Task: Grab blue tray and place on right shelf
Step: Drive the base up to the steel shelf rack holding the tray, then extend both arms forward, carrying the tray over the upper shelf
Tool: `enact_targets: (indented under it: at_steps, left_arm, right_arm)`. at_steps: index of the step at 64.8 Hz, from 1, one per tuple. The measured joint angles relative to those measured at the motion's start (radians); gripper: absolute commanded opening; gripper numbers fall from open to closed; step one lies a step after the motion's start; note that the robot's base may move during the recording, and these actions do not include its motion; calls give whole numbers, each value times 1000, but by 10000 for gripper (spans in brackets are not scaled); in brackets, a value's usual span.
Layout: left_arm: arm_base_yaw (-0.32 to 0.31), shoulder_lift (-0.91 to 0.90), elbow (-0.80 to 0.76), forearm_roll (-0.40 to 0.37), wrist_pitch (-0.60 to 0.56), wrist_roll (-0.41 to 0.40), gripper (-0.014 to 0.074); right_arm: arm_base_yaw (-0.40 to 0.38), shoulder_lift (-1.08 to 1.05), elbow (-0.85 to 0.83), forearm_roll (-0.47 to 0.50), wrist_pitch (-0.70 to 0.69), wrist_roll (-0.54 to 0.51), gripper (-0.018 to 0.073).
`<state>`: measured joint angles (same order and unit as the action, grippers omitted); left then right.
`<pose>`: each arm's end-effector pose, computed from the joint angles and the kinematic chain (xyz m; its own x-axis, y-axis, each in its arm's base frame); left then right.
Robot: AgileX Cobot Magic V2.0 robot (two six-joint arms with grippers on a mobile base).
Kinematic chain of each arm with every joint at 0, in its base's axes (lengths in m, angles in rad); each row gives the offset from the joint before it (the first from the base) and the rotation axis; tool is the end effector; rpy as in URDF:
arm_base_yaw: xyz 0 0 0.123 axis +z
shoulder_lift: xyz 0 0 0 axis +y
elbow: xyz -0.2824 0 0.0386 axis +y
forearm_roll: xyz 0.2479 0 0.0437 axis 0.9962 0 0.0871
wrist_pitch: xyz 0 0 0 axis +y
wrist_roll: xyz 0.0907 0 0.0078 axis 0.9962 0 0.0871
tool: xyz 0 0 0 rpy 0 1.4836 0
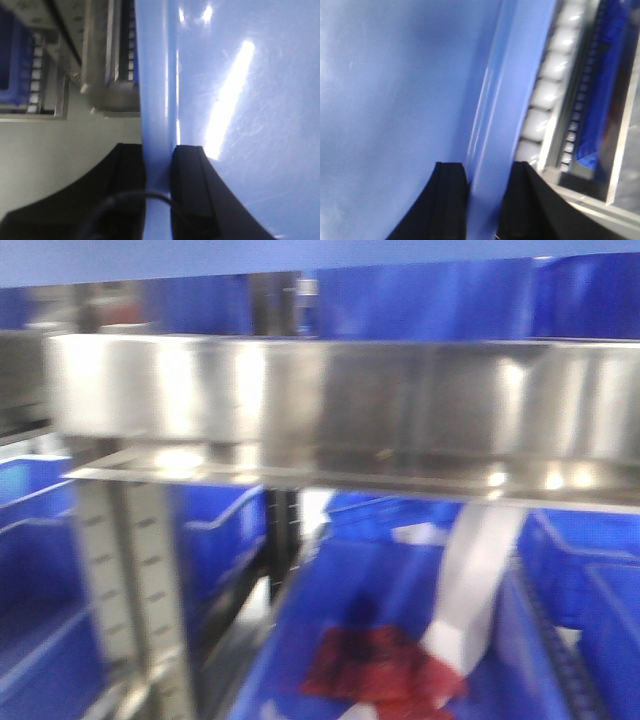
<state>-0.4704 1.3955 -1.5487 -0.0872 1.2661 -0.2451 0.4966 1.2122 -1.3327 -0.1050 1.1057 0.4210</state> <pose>0.2409 -0.1310 0.4112 -0.8652 0.1403 -0.4814 0.2681 0.9408 -0.2076 0.2102 0.1042 0.4033 -0.7934 -0.0165 -0.6085 -0.1431 0.9767 0.1601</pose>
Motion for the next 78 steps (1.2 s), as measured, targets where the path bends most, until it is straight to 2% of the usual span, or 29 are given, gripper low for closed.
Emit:
enact_targets:
  at_steps: [78]
  left_arm:
    - [0,0,0,0,0,0,-48]
  right_arm:
    - [0,0,0,0,0,0,55]
